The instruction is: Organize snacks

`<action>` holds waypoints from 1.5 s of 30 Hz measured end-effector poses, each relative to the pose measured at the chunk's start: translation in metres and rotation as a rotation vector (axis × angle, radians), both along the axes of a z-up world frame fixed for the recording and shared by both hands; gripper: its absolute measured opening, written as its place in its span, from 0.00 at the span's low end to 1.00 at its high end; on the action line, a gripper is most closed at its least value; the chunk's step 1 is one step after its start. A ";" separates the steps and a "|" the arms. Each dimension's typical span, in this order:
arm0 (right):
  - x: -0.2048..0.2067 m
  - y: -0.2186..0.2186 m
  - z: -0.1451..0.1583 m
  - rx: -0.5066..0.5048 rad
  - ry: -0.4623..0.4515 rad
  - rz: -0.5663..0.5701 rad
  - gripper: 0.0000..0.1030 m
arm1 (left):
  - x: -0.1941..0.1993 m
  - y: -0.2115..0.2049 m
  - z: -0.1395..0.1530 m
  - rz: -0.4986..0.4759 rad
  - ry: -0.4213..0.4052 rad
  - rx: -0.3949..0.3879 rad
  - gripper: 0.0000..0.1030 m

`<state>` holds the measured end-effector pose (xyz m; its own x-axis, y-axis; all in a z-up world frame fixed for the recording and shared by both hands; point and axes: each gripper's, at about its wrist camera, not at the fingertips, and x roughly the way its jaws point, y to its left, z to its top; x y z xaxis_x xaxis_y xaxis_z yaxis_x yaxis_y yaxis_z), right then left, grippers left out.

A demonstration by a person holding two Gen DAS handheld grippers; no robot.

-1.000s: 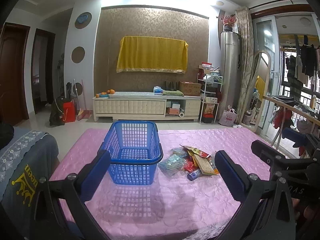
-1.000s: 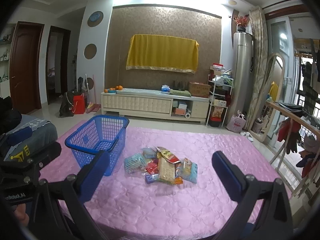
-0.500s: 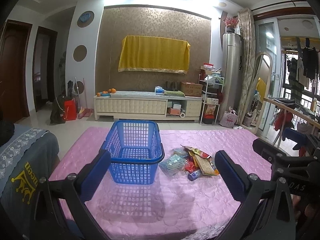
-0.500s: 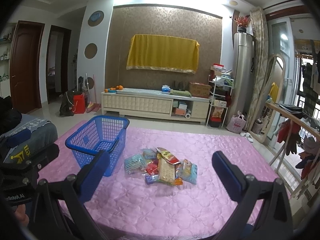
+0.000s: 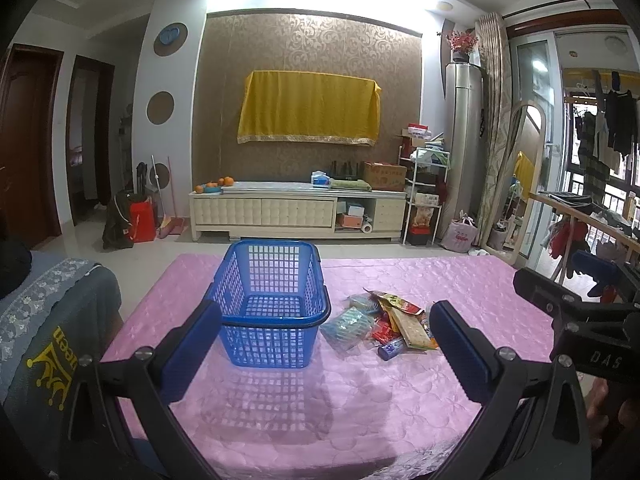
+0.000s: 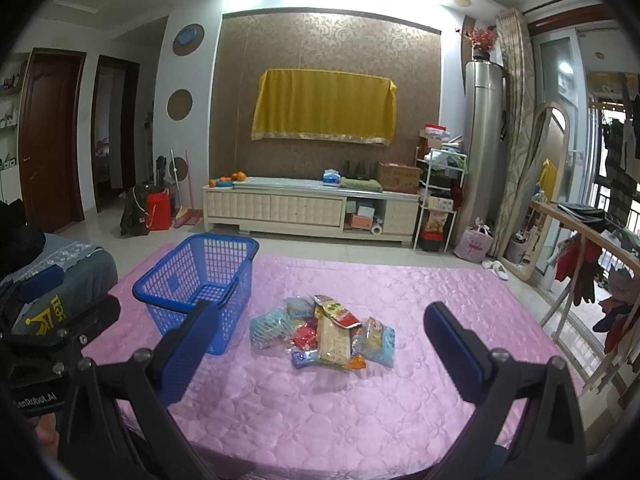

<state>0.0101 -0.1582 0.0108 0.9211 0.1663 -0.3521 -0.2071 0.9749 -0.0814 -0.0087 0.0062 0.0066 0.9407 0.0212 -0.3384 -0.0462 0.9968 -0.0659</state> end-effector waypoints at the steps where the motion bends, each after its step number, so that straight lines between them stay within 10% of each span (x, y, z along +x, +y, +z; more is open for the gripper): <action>1: -0.001 -0.001 0.001 0.002 -0.002 -0.003 1.00 | 0.001 0.000 0.000 0.001 0.002 0.000 1.00; 45: 0.008 -0.014 -0.001 0.076 0.086 0.069 1.00 | 0.005 -0.002 -0.001 -0.001 0.028 -0.014 1.00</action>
<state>0.0179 -0.1726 0.0097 0.8734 0.2579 -0.4130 -0.2773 0.9607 0.0136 -0.0036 0.0045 0.0053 0.9308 0.0149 -0.3652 -0.0468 0.9958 -0.0787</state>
